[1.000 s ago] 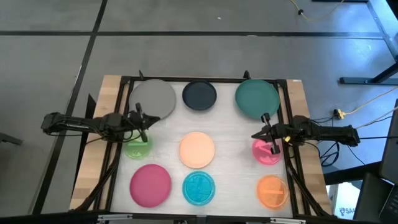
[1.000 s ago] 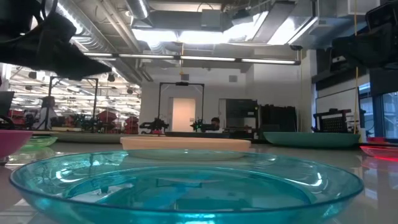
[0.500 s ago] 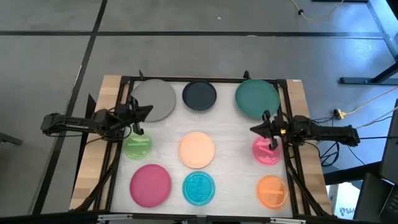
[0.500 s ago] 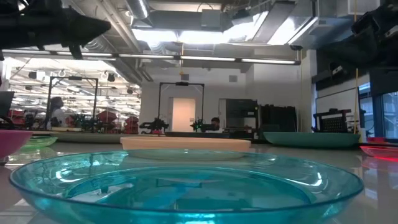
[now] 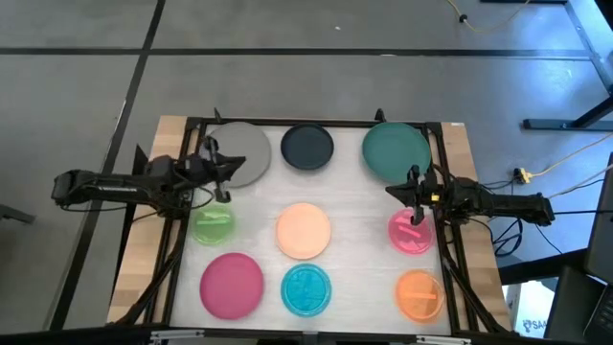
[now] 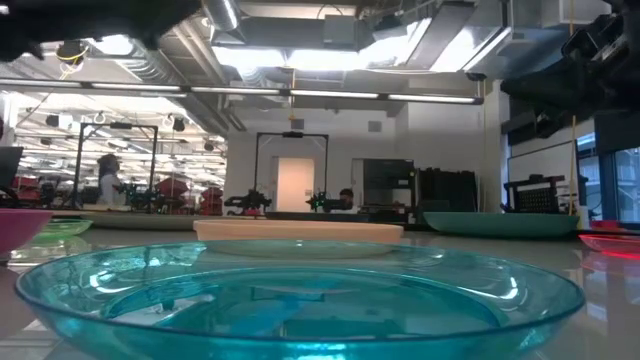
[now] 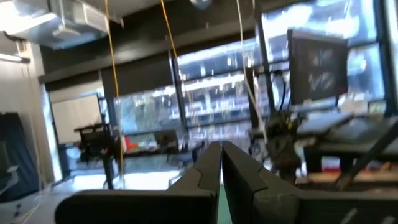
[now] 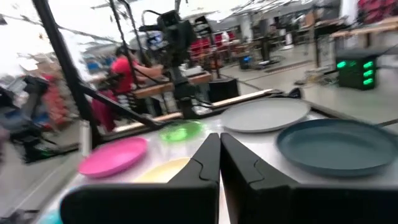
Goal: Stack plastic plates
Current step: Stack the green plate on top of the gray plate
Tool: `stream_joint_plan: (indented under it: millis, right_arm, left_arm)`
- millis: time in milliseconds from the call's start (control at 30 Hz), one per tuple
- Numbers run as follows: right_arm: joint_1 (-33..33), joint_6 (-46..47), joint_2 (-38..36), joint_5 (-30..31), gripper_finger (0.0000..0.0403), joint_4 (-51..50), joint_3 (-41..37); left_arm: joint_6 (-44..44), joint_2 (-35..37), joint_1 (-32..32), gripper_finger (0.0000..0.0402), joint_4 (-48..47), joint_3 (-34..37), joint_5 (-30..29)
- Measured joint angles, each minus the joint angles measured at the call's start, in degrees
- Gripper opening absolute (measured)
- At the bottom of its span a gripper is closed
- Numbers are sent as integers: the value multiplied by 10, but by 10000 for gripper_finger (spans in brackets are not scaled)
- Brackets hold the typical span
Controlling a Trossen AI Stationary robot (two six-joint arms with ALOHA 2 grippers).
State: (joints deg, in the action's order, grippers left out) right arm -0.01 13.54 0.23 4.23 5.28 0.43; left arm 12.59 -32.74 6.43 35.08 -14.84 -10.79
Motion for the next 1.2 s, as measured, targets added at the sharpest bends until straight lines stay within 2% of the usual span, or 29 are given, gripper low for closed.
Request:
stream_joint_plan:
  millis: [167,333,500,733,967,1200]
  right_arm:
    - [0,15,0,-6,5,8,0]
    - [0,12,1,33,5,7,0]
    - [0,10,12,72,5,7,0]
    - [0,1,38,73,5,15,0]
    - [0,10,64,78,5,61,0]
    - [0,-18,76,71,5,128,0]
  left_arm:
    - [1,-124,10,9,7,-50,0]
    - [-2,-231,13,9,9,-99,1]
    - [-3,-333,13,9,19,-148,43]
    - [-17,-474,10,9,20,-234,89]
    - [-18,-606,5,9,20,-336,90]
    - [-15,-718,5,9,22,-452,88]
